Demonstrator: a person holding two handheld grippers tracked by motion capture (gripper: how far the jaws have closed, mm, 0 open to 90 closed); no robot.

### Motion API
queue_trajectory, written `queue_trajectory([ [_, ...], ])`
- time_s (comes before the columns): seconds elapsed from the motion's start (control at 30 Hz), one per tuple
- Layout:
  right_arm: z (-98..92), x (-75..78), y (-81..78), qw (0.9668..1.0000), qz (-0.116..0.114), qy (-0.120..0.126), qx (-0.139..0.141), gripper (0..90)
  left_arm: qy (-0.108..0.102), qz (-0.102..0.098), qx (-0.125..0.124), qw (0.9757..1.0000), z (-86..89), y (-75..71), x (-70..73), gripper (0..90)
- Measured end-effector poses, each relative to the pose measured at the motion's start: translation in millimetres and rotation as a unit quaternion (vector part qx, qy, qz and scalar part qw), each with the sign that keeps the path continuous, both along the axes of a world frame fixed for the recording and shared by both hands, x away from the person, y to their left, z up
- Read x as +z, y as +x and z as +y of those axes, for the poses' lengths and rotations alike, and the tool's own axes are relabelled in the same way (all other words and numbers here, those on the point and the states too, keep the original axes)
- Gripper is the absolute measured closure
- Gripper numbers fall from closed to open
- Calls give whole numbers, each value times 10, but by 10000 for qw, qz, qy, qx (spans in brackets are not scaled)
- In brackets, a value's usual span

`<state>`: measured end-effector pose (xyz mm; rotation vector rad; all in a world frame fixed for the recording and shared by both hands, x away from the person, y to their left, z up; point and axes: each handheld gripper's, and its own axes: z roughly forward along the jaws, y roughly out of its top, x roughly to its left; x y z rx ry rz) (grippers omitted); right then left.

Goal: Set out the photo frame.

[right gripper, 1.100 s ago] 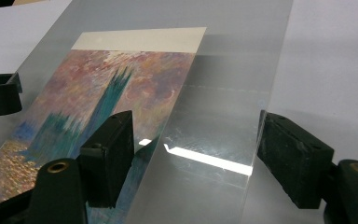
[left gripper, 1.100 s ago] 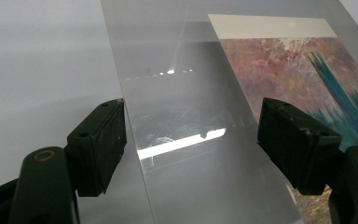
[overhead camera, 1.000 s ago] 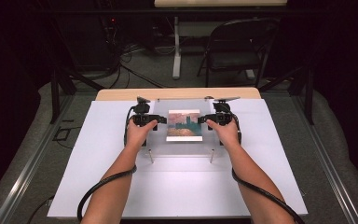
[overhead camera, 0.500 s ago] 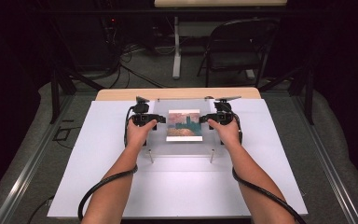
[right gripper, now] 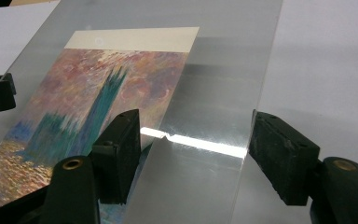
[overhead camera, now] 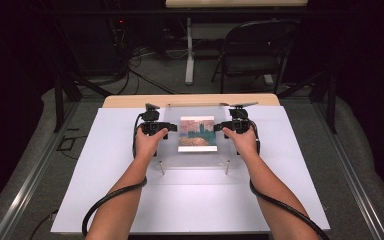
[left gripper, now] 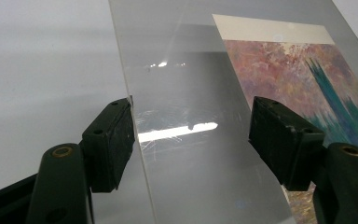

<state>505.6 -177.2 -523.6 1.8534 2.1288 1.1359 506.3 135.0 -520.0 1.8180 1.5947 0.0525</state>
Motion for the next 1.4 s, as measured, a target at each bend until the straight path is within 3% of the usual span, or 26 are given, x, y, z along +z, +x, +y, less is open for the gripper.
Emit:
queue_trajectory([
  [0.47,24,228,-158,9990,-403,-196,36,366,52,-314,17,9995,33,-165,240,388],
  [0.87,50,462,-368,9961,-754,-434,112,397,280,-661,-123,9973,40,-375,472,419],
  [1.4,66,662,-667,9891,-1257,-720,254,422,285,-1108,-129,9934,93,-687,658,496],
])
